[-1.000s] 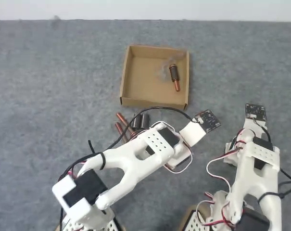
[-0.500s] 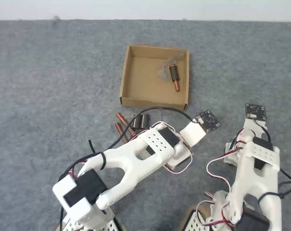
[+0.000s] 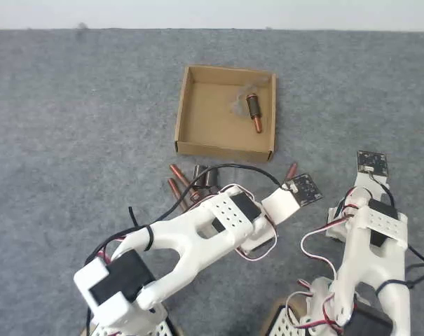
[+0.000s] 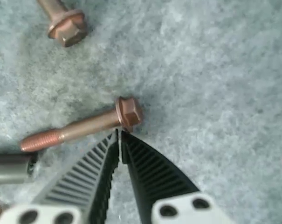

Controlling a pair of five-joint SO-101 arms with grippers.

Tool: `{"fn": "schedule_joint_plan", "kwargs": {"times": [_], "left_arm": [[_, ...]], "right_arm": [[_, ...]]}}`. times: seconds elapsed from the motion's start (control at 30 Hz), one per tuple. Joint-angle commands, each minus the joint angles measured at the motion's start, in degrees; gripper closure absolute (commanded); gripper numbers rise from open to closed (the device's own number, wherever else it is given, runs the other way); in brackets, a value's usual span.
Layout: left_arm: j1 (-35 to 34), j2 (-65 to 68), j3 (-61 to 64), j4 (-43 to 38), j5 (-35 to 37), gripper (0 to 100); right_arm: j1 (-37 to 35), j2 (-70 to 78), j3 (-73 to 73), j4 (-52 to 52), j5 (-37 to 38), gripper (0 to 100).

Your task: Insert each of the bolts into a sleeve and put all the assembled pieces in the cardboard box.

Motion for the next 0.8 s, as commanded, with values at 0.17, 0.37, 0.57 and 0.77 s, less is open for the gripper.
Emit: {"fn": "schedule_joint_plan", "kwargs": {"times": [0.17,0.37,0.57,0.77], "left_arm": [[-0.2,3.9,-6.3,-1.9,5.2,99],[-0.2,6.6,-10.0,-0.8,5.4,99],[-0.4,7.4,-13.1,-1.9,5.4,99],[-5.3,7.6,-12.9,-9.3,8.6,99]], "right_arm": [[0.2,-2.8,-0.1,-0.1,0.6,99.1],[0.3,-2.8,-0.1,-0.1,0.6,99.1],[0.3,-2.8,-0.1,-0.1,0.6,99.1],[0.4,-2.8,-0.1,-0.1,0.6,99.1]]}}
